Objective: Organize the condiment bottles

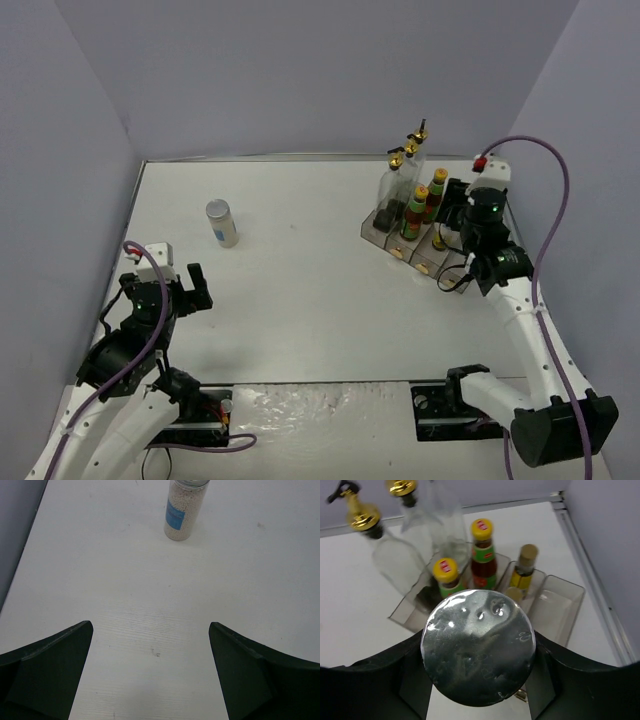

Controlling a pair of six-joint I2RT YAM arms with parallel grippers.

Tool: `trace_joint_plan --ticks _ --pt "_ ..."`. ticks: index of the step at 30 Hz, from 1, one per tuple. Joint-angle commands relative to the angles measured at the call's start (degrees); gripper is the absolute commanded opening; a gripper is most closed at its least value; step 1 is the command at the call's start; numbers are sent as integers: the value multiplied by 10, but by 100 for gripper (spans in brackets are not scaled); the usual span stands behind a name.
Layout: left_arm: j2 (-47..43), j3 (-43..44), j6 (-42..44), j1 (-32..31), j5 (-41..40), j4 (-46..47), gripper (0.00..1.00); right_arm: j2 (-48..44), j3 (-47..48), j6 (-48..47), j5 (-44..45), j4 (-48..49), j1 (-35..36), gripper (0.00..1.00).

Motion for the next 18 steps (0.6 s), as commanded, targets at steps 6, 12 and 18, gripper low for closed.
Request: trace_joint_plan --ticks 6,12,18 --pt "14 12 4 3 3 32 100 86 100 43 -18 21 -203 0" --pt "13 12 5 3 4 33 100 179 91 39 -49 104 -256 0" --pt "15 12 4 5 3 33 100 254 94 20 -64 171 -269 0"
